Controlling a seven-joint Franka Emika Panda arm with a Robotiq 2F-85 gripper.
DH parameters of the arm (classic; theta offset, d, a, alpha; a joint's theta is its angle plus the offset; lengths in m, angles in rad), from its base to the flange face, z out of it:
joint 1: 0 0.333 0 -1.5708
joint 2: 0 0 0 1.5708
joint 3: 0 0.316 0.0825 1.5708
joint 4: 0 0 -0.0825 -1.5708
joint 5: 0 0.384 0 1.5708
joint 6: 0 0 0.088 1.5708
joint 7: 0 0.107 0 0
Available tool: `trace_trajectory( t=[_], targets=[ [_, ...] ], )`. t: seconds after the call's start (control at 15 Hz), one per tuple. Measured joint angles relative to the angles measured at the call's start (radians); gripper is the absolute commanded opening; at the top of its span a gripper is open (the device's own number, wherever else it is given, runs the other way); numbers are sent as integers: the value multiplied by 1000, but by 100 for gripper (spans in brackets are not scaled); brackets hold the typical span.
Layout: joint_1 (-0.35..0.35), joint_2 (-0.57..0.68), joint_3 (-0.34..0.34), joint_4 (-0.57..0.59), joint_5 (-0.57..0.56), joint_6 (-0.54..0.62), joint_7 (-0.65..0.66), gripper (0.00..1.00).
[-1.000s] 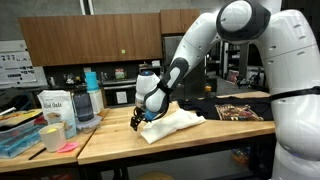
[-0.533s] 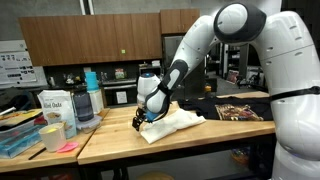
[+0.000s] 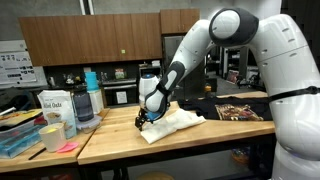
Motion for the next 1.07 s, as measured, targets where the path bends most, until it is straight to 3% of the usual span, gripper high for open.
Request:
trace_trajectory(
  t=[0.13, 0.73, 1.07],
  targets=[
    [0, 10, -2, 12, 17, -14, -1, 70],
    [-1, 19, 1, 48, 78, -41, -26, 1],
    [-15, 19, 9, 45, 107, -10, -63, 2]
  ],
)
